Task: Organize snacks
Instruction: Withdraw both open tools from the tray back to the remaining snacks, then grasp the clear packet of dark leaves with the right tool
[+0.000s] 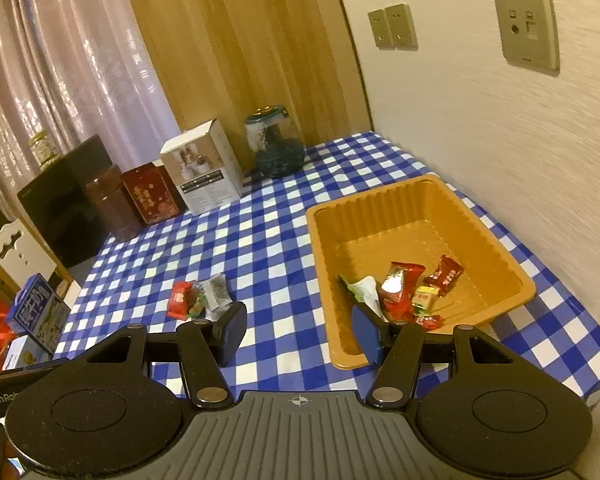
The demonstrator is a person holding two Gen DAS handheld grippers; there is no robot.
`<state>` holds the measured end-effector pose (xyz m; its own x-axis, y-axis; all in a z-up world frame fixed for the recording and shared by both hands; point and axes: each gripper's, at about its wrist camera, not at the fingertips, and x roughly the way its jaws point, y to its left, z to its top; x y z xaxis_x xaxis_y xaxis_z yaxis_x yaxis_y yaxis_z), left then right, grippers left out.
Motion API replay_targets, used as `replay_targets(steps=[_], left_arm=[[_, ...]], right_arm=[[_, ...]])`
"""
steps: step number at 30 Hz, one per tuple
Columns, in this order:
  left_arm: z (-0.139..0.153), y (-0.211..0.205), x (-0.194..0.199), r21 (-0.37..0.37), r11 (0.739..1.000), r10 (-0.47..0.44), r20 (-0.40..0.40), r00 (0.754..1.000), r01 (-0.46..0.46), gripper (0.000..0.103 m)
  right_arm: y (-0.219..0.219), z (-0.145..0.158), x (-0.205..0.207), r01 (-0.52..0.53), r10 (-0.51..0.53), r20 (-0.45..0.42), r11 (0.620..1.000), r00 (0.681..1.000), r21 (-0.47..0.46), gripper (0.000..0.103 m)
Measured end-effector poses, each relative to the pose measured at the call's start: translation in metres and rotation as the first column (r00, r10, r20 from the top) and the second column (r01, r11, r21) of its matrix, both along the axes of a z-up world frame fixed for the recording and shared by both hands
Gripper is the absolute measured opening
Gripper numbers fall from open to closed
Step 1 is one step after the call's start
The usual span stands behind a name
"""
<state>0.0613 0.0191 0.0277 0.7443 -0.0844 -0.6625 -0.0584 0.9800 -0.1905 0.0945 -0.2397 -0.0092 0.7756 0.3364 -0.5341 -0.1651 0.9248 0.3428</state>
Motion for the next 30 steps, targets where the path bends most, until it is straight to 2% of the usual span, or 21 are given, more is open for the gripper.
replay_targets(steps=[16,30], left_arm=[[-0.003,0.029,0.005,0.013,0.999,0.032,0.012,0.999,-0.032,0.073],[-0.026,0.059,0.037,0.048,0.999,0.026,-0.004,1.0,-0.026,0.074]], right_arm=[[0.03,-0.005,0.011,-0.061,0.061,-0.009,0.998,0.998,-0.019,0.058],[0.076,-0.026,0.041,-0.14,0.139,-0.029,0.989,0.99,-0.043,0.058]])
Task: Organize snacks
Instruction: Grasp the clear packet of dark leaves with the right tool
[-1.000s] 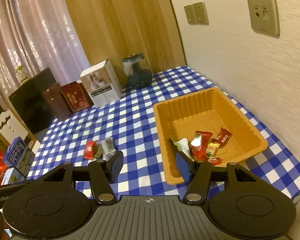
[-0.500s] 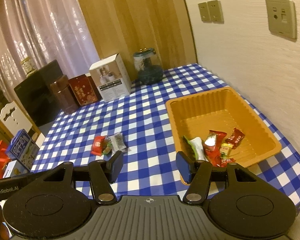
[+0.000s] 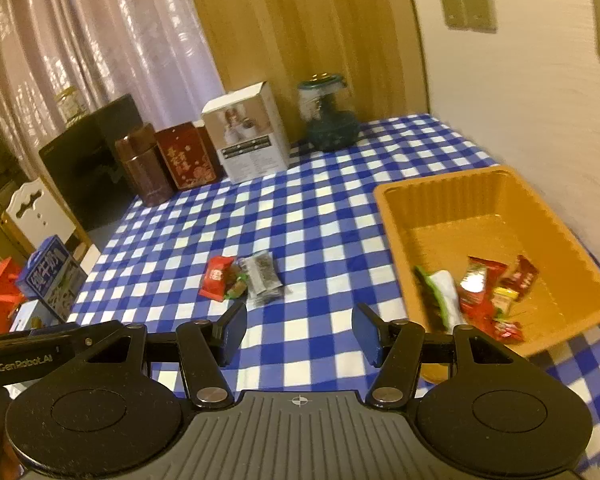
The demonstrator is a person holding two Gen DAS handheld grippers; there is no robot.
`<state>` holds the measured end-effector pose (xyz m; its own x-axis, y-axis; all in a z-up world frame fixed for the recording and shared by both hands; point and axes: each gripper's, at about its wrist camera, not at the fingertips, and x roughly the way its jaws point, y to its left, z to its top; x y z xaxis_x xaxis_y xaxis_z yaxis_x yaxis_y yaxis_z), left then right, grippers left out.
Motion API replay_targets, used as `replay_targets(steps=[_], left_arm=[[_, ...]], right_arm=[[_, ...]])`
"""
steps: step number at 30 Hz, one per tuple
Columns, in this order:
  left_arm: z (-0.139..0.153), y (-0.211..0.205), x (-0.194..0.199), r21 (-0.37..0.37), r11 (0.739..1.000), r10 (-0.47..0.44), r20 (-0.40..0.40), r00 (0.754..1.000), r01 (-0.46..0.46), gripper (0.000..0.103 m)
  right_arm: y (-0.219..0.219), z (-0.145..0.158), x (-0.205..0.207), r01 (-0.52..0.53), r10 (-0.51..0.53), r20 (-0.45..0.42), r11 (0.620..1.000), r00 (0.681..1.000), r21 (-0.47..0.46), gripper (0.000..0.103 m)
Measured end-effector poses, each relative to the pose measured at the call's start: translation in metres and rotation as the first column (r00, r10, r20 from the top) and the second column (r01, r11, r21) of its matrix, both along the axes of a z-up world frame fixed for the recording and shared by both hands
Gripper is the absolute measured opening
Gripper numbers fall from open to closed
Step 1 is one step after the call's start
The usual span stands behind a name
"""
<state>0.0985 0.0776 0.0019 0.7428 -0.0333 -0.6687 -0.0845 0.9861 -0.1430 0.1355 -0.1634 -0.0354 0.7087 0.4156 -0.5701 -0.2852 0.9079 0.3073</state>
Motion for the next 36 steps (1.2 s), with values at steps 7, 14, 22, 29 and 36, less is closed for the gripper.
replay_targets(steps=[7,14,22,29,36], left_arm=[[-0.019,0.02,0.028,0.015,1.0,0.0,-0.014,1.0,0.0,0.074],[-0.041,0.035,0.058,0.025,1.0,-0.006,-0.015,1.0,0.006,0.074],[-0.076,0.048,0.09,0.043,0.999,0.003,-0.034,0.999,-0.002,0.074],[-0.094,0.055,0.112,0.007,1.0,0.001,-0.041,0.999,-0.001,0.074],[-0.102,0.058,0.125,-0.015,1.0,0.005,-0.046,0.999,-0.006,0.074]], right_arm=[[0.028,-0.015,0.03,-0.043,0.044,0.008,0.999,0.999,-0.028,0.058],[0.052,-0.043,0.067,-0.09,0.09,-0.001,0.994,0.996,-0.067,0.058],[0.08,-0.076,0.099,-0.152,0.152,-0.002,0.983,0.988,-0.108,0.058],[0.104,-0.098,0.123,-0.211,0.215,0.007,0.96,0.977,-0.183,0.058],[0.116,-0.116,0.142,-0.232,0.234,-0.019,0.951,0.972,-0.205,0.055]])
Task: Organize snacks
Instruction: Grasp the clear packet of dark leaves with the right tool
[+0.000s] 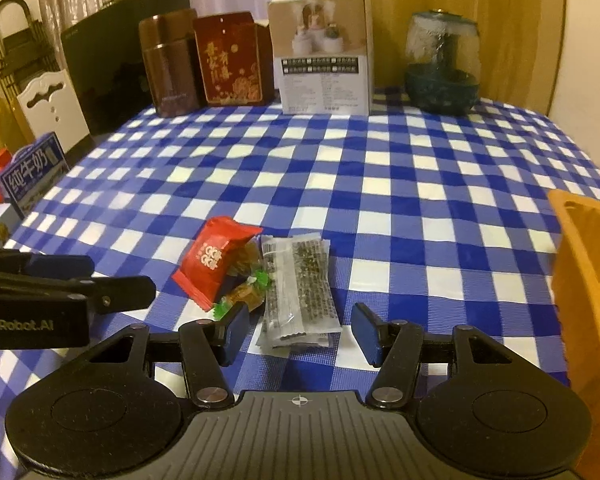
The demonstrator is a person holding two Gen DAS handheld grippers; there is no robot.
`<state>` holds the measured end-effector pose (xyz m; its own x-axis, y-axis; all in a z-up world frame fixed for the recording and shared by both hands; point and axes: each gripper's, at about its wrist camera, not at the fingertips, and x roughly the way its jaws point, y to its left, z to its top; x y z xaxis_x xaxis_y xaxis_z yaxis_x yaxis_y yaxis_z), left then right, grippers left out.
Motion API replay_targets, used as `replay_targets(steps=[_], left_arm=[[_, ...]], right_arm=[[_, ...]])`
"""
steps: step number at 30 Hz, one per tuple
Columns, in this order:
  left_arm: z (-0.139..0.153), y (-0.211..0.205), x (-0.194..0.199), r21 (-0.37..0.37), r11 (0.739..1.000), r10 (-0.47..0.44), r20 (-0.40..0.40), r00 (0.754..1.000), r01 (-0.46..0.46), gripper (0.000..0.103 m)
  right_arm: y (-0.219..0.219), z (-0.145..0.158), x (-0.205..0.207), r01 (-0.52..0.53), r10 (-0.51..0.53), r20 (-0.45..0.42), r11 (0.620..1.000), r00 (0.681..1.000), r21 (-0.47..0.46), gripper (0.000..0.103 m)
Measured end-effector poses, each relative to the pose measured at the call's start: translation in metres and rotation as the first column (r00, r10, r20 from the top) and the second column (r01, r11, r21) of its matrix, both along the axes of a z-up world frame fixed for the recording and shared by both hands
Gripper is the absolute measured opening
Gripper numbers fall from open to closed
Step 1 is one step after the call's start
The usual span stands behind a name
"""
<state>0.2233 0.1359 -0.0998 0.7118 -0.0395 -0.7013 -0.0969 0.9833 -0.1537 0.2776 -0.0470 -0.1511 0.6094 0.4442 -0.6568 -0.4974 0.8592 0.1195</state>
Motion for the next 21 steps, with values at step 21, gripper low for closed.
replay_targets(steps=[21], left_arm=[[-0.005,-0.029,0.01,0.007,0.977,-0.214,0.045,0.976,0.214,0.051]], right_arm=[[-0.04,0.006,0.006,0.131,-0.131,-0.02,0.991,0.991,-0.003,0.04]])
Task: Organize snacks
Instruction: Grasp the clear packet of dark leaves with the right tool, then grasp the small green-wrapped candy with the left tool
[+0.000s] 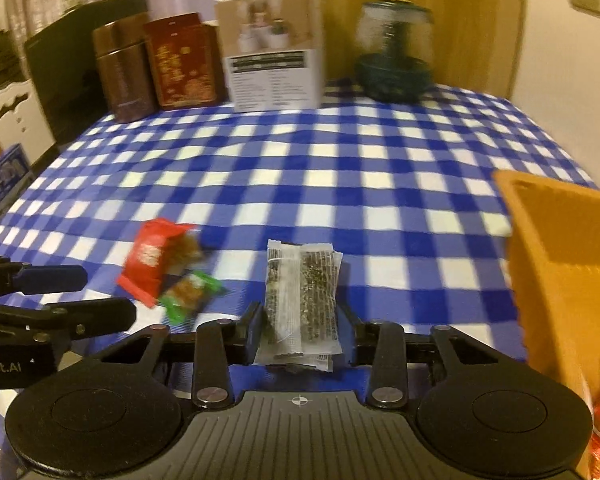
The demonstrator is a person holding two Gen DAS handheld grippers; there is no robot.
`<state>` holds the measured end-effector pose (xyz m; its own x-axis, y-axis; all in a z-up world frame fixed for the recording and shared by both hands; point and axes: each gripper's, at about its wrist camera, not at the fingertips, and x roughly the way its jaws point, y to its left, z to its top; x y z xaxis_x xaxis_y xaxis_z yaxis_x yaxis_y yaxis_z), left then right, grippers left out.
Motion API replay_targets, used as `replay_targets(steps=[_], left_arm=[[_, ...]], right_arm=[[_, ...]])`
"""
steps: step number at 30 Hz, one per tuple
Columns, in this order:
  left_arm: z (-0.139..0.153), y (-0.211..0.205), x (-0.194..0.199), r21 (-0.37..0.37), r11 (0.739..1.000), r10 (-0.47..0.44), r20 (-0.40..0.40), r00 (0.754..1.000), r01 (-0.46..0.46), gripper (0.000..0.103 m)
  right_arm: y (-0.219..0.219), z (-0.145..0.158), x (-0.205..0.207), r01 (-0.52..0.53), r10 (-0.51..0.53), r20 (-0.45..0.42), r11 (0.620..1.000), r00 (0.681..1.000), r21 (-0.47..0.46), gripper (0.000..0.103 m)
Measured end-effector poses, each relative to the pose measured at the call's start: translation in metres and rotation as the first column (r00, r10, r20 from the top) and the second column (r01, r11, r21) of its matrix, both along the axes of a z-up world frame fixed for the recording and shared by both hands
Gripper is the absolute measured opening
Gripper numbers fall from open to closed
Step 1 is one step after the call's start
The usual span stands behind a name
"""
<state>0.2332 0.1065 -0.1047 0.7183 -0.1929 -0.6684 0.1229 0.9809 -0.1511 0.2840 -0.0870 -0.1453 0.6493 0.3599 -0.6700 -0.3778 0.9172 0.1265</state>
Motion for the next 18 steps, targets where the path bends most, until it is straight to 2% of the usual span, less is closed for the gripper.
replay_targets(steps=[2,6,11,16,18], left_arm=[[-0.001,-0.008,0.004,0.009,0.999,-0.037,0.007,0.999,0.037,0.045],[-0.006,-0.023,0.011,0.038,0.994,-0.102,0.026,0.994,0.101,0.045],[-0.015,-0.036,0.023,0.077,0.99,-0.124,0.023,0.992,0.122,0.045],[-0.022,-0.042,0.031,0.109,0.988,-0.116,0.012,0.993,0.114,0.035],[-0.024,-0.042,0.034,0.108,0.989,-0.104,0.003,0.995,0.103,0.026]], right_arm=[[-0.011,0.001,-0.001,0.026,-0.026,-0.001,1.0,1.0,0.006,0.04],[-0.028,0.0,0.001,0.066,-0.065,-0.025,0.997,0.998,0.044,0.04],[-0.029,0.0,0.001,0.069,-0.068,-0.026,0.997,0.997,0.046,0.042],[-0.029,-0.001,0.004,0.074,-0.073,-0.021,0.996,0.997,0.053,0.044],[-0.029,-0.001,0.004,0.075,-0.074,-0.021,0.996,0.997,0.052,0.044]])
